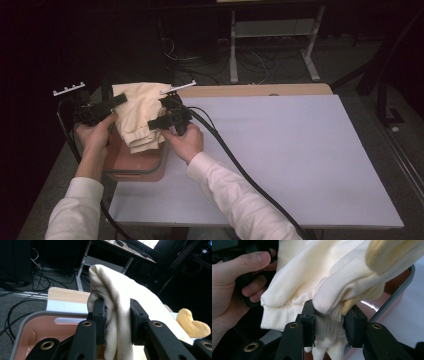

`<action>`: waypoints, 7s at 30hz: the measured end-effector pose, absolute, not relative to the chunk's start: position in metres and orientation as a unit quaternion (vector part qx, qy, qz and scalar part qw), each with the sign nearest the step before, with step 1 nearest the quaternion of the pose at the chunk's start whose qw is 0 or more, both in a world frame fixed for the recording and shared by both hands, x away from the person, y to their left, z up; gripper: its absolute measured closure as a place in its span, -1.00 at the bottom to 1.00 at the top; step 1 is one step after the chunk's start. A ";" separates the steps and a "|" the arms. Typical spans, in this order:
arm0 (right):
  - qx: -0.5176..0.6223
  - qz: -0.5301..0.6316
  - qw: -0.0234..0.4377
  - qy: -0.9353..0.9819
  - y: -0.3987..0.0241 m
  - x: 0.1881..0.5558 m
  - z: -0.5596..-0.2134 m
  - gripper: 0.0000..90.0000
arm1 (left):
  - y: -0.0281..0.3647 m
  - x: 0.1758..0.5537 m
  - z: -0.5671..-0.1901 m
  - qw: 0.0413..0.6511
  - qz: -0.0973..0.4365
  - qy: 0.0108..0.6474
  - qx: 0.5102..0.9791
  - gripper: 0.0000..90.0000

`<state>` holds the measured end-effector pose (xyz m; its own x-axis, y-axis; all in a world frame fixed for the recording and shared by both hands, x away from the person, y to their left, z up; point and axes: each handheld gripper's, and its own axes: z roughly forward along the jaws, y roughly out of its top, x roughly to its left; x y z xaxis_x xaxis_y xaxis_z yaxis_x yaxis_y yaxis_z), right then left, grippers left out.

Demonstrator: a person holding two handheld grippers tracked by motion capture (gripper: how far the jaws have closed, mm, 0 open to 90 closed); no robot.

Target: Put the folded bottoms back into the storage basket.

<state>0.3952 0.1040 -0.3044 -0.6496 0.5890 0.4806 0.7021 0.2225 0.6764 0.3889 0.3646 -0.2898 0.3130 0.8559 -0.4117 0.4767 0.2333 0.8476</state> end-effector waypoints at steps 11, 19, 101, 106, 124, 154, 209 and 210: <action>-0.417 -0.465 0.064 -0.779 0.116 0.394 -0.315 0.42 | 0.374 0.389 -0.299 0.539 0.176 0.569 0.596 0.57; -0.419 -0.468 0.071 -0.775 0.130 0.392 -0.329 0.42 | 0.384 0.390 -0.311 0.530 0.175 0.580 0.593 0.57; -0.338 -0.458 0.048 -0.821 0.088 0.392 -0.340 -0.94 | 0.348 0.392 -0.324 0.462 0.152 0.577 0.656 -0.85; -0.338 -0.455 0.040 -0.823 0.075 0.391 -0.337 -1.00 | 0.340 0.389 -0.322 0.458 0.144 0.571 0.666 -1.00; -0.338 -0.472 0.024 -0.814 0.024 0.392 -0.336 -1.00 | 0.306 0.369 -0.319 0.468 0.154 0.514 0.702 -1.00; -0.349 -0.492 -0.015 -0.798 -0.062 0.379 -0.348 -1.00 | 0.255 0.333 -0.328 0.507 0.147 0.443 0.725 -1.00; -0.349 -0.529 -0.071 -0.770 -0.197 0.307 -0.391 -1.00 | 0.213 0.274 -0.381 0.503 0.139 0.348 0.779 -1.00; -0.348 -0.530 -0.072 -0.770 -0.199 0.306 -0.392 -1.00 | 0.213 0.273 -0.382 0.503 0.138 0.346 0.780 -1.00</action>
<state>0.3059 -0.1994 -0.3915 -0.7477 0.6117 0.2583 0.4595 0.1957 0.8664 0.2725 0.2127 -0.3816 0.7228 0.6785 -0.1315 0.4003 -0.2559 0.8799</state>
